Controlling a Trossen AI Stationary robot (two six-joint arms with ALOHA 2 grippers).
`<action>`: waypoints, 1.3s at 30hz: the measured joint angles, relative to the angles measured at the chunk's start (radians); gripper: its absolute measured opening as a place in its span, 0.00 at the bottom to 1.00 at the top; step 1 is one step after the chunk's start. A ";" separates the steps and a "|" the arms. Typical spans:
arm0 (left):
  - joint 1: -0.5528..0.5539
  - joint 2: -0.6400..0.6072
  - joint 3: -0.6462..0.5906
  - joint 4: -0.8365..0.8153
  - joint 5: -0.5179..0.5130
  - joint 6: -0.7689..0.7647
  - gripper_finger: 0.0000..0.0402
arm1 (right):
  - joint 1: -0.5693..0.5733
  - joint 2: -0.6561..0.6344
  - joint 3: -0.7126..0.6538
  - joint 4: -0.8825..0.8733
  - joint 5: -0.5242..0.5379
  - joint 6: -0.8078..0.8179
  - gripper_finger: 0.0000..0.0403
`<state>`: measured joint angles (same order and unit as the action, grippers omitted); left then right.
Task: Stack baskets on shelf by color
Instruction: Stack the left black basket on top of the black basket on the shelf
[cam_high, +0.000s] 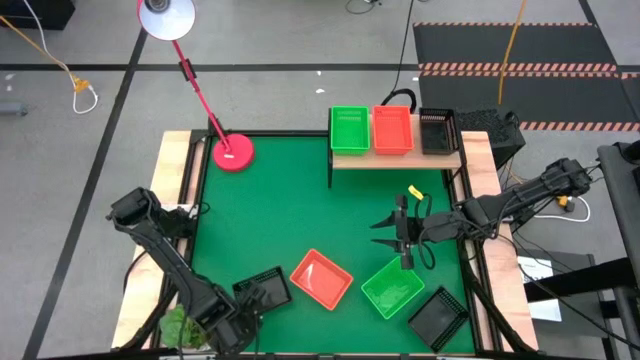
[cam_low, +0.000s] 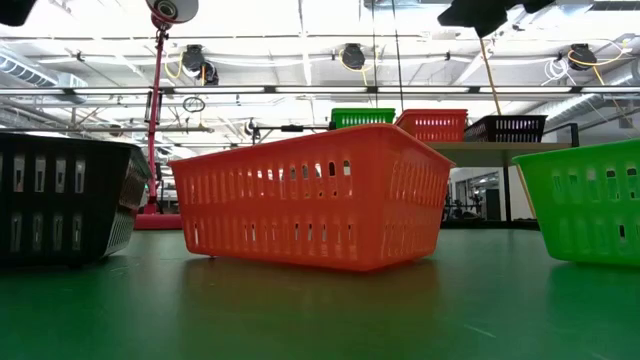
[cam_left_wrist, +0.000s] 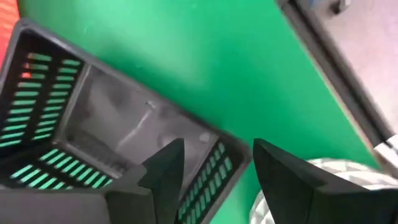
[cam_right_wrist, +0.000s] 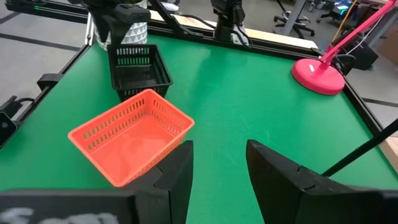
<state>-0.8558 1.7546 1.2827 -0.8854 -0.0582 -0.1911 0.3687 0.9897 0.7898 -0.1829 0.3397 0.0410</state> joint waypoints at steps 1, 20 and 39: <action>0.001 0.000 0.000 -0.007 0.000 0.014 0.48 | 0.000 0.000 0.000 0.000 0.000 0.000 0.35; 0.088 0.006 -0.003 0.122 -0.078 0.059 0.41 | 0.000 0.000 0.000 0.000 -0.001 0.000 0.35; 0.342 0.006 -0.066 0.049 -0.253 0.080 0.41 | 0.000 0.000 0.000 -0.001 -0.005 -0.001 0.35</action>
<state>-0.5134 1.7607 1.2166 -0.8360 -0.3107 -0.1112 0.3687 0.9897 0.7898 -0.1841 0.3352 0.0402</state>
